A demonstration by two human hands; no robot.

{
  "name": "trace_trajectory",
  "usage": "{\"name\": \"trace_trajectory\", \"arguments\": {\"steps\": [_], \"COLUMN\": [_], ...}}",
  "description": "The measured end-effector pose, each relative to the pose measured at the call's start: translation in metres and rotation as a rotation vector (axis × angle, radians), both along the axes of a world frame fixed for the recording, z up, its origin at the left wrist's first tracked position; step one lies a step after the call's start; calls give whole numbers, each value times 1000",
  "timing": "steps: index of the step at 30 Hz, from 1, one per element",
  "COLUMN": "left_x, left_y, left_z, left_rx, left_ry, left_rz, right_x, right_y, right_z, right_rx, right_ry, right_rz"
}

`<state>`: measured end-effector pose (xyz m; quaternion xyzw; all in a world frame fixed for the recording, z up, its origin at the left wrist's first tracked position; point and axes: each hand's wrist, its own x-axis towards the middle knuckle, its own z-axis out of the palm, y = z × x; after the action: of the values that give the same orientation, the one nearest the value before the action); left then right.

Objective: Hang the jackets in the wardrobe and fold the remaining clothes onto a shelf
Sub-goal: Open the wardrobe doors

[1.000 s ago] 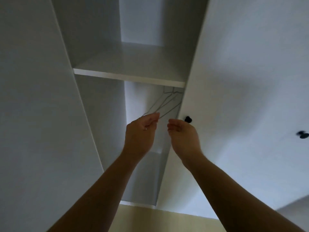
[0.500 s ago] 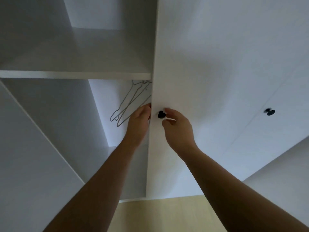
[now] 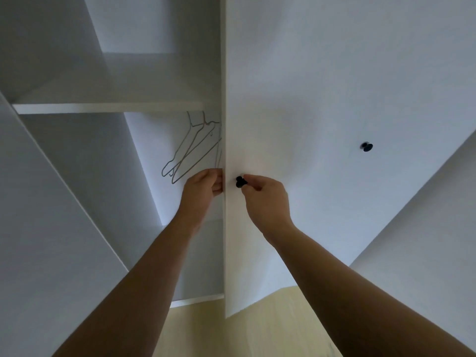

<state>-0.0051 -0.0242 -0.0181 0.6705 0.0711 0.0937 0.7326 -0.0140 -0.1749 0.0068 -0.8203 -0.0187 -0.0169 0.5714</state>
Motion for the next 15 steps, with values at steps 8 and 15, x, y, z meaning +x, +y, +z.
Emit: {"name": "trace_trajectory", "arguments": {"steps": [8,15], "left_x": [-56,-98], "left_y": [-40,-107], "left_z": [7,19], "left_rx": [-50,-97], "left_ry": [84,114], "left_rz": [-106,-288], "right_x": [-62,-107], "right_y": [-61,-129], "right_z": [-3,-3], "right_rx": [49,68], "right_ry": [7,21], "right_rz": [-64,-197]}}
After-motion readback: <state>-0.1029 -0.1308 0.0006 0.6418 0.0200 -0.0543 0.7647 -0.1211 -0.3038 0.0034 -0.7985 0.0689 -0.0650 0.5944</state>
